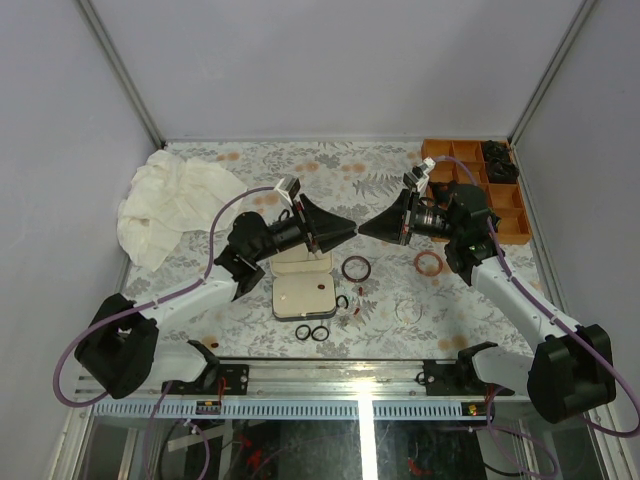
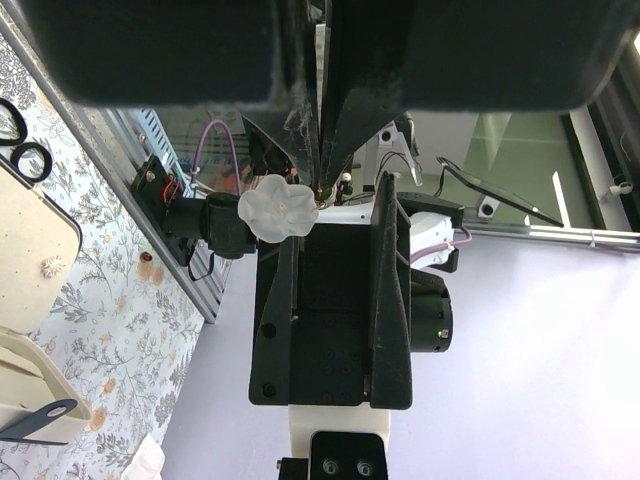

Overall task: Organize the mixed jewelry
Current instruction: Place the jewelry in the jewelry box.

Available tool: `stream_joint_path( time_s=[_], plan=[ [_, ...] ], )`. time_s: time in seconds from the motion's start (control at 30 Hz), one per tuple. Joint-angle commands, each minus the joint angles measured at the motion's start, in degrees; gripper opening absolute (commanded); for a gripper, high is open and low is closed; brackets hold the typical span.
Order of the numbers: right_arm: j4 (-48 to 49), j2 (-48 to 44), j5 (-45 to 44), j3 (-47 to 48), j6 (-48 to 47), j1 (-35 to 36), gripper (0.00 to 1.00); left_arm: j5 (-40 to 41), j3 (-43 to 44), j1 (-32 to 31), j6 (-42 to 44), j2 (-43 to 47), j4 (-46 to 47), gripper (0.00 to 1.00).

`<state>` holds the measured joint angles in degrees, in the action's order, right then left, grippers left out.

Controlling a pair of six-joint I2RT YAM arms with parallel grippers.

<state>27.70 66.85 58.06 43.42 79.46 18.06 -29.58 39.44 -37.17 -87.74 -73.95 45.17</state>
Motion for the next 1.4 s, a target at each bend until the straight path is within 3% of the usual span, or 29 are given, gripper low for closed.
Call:
stream_joint_path(
  time_s=[0.0, 0.43, 0.73, 1.13, 1.37],
  plan=[
    [1.5, -0.4, 2.1, 0.1, -0.2, 0.6, 0.0, -0.6, 0.1, -0.6, 0.4, -0.3, 1.8, 0.38],
    [1.7, -0.3, 2.2, 0.1, -0.2, 1.0, 0.0, -0.2, -0.1, -0.7, 0.8, -0.9, 0.7, 0.33],
    [1.6, -0.3, 2.4, 0.0, -0.4, 1.3, 0.0, -0.1, 0.1, -0.7, 1.1, -1.0, 0.1, 0.22],
    [0.3, -0.4, 2.1, 0.2, -1.4, 1.6, 0.0, 0.3, 0.3, -0.7, 1.6, -0.5, -1.8, 0.0],
    [-0.5, -0.7, 2.1, 0.3, -2.0, 1.7, 0.15, 0.5, -0.1, -0.7, 1.7, -0.1, -2.2, 0.0]
  ],
)
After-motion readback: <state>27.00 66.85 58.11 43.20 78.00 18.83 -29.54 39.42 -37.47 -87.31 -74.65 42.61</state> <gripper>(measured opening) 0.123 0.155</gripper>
